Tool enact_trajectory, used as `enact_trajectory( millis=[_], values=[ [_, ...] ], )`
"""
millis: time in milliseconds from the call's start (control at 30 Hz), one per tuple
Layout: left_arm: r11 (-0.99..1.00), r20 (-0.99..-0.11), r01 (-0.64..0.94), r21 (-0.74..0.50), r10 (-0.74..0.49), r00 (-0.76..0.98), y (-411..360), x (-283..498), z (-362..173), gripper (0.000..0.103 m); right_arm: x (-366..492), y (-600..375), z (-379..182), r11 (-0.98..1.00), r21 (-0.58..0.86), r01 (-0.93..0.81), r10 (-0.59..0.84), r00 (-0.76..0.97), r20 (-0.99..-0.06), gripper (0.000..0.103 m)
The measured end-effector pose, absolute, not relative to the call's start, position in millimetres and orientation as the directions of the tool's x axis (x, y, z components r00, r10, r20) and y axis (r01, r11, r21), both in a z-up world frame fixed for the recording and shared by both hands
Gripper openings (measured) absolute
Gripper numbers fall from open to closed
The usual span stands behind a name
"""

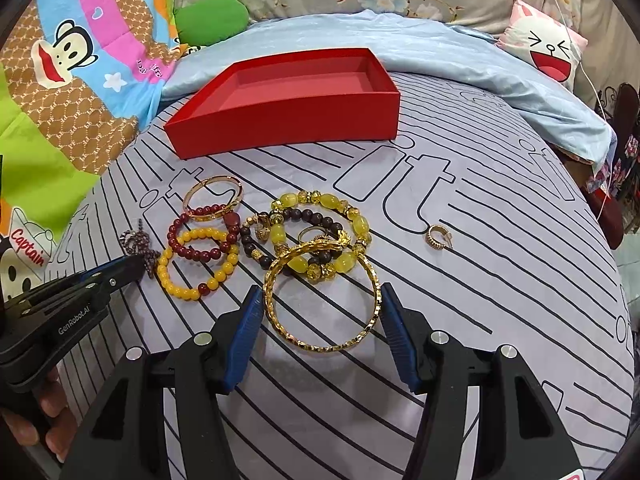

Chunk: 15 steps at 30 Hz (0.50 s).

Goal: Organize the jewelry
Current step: 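Grasp the dark purple beaded bracelet with the left gripper while the right gripper grasps the twisted gold bangle, then carry both bracelets into the red tray and open both grippers to release them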

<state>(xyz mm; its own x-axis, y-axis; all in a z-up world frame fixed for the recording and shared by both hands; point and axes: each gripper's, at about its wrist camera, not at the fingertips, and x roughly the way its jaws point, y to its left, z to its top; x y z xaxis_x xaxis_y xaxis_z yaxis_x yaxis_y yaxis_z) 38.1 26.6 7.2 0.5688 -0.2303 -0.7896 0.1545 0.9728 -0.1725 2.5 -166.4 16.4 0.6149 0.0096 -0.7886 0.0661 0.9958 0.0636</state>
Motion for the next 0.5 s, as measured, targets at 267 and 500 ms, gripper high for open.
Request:
enact_trajectory(
  millis=[267, 500],
  values=[
    [0.969, -0.768, 0.172, -0.178, -0.246, 0.592, 27, 32, 25, 0.006, -4, -167, 29, 0.996, 0.072, 0.055, 0.021, 0.635, -0.772, 0.057],
    [0.965, -0.749, 0.188, -0.184, -0.262, 0.608, 24, 28, 43, 0.006, -5, -167, 41, 0.996, 0.084, 0.042, 0.036, 0.652, -0.757, 0.056]
  ],
)
